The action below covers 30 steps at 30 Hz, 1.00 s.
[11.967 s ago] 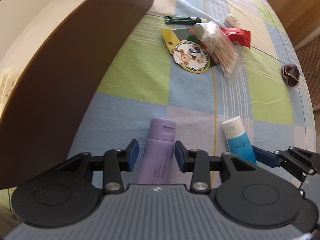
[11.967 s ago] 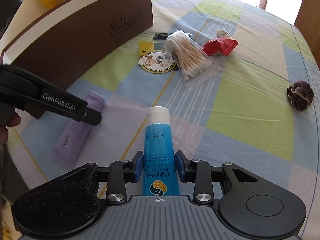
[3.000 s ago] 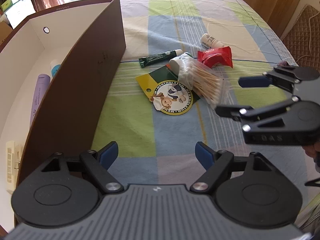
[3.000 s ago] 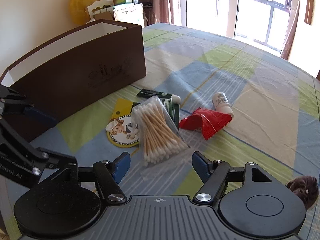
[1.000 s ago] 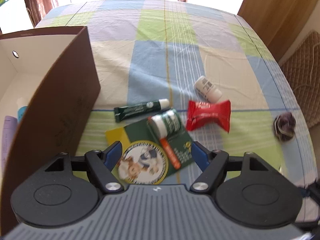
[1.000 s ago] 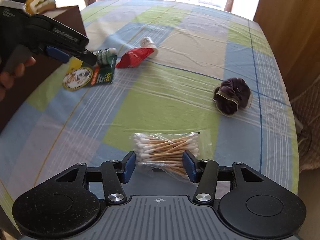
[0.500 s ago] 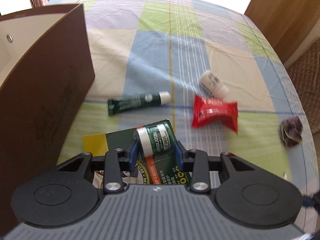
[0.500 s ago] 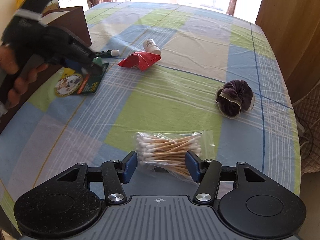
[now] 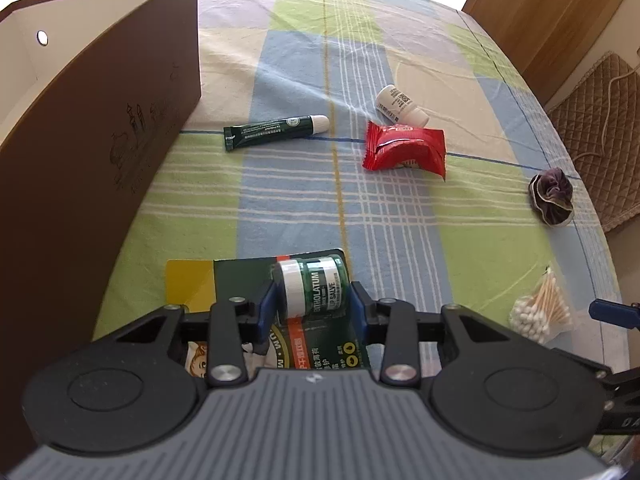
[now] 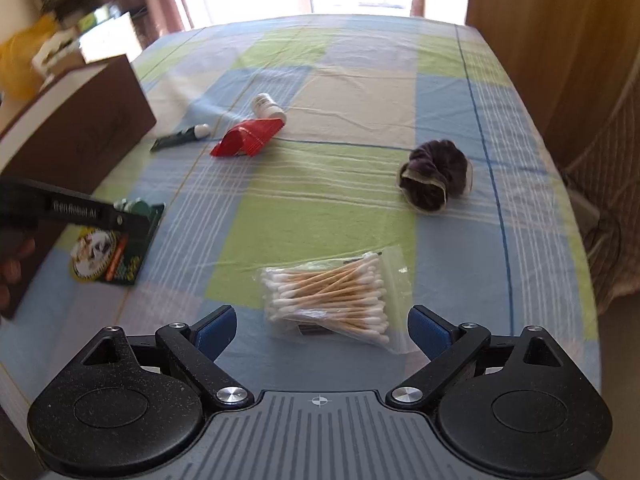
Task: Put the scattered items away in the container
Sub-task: 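Carry the green card in the left gripper to the box while the right gripper carries the swab bag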
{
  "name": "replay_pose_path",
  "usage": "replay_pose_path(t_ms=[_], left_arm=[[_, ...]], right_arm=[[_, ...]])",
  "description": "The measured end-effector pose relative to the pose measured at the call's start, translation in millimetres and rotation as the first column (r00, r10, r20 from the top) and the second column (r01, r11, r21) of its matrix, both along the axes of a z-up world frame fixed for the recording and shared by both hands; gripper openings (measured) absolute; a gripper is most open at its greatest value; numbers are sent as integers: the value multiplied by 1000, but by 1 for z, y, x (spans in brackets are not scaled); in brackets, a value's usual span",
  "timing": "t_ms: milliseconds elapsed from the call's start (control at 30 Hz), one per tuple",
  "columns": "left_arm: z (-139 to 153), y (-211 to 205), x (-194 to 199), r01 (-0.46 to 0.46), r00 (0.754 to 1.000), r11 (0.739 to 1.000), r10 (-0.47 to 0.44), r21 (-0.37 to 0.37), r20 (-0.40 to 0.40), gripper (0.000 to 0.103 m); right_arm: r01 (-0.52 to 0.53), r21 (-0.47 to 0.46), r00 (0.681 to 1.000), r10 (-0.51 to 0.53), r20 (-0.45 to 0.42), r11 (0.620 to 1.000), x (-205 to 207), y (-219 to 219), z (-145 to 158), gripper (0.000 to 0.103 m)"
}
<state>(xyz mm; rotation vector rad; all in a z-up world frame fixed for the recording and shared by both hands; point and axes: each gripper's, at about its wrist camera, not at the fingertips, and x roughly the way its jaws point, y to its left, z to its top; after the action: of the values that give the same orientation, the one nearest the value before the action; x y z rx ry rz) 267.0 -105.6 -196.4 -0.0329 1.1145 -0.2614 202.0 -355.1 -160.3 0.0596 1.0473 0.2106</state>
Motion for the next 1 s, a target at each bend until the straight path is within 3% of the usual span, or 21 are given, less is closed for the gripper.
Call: replay_pose_path(t_ms=[267,400,433,467,600,800,1000], left_arm=[[2,8,-20,-2,1000,1000,2,27,10,31],[2,8,-21,0,1000,999,-1,32,17,31],[2,6,-21,8,1000,999,-9,38,20,31],[2,5,-21,16,1000,999,-17,40,22,31],[4,3,-27,43,999,999,-44,24,23,31],[24,7,-45,67,996,997,-69,25,64,31],[65,16,-64,84,988,996,-86,18,130,31]], right_arm=[[57,-15,998,-57,11,998,16,2,-12,97],[3,-77,1000,-3,4,997,18,10,-25,97],[-36,-116,999,39,25,993,14,15,-25,92],[-79,-161,995,87,49,984,9,20,-24,76],[-136,-188,988,147,46,973,0,29,-22,72],[-139,-165,984,155,87,976,-14,29,-6,72],[-106,-99,985,118,127,989,-28,33,15,72]])
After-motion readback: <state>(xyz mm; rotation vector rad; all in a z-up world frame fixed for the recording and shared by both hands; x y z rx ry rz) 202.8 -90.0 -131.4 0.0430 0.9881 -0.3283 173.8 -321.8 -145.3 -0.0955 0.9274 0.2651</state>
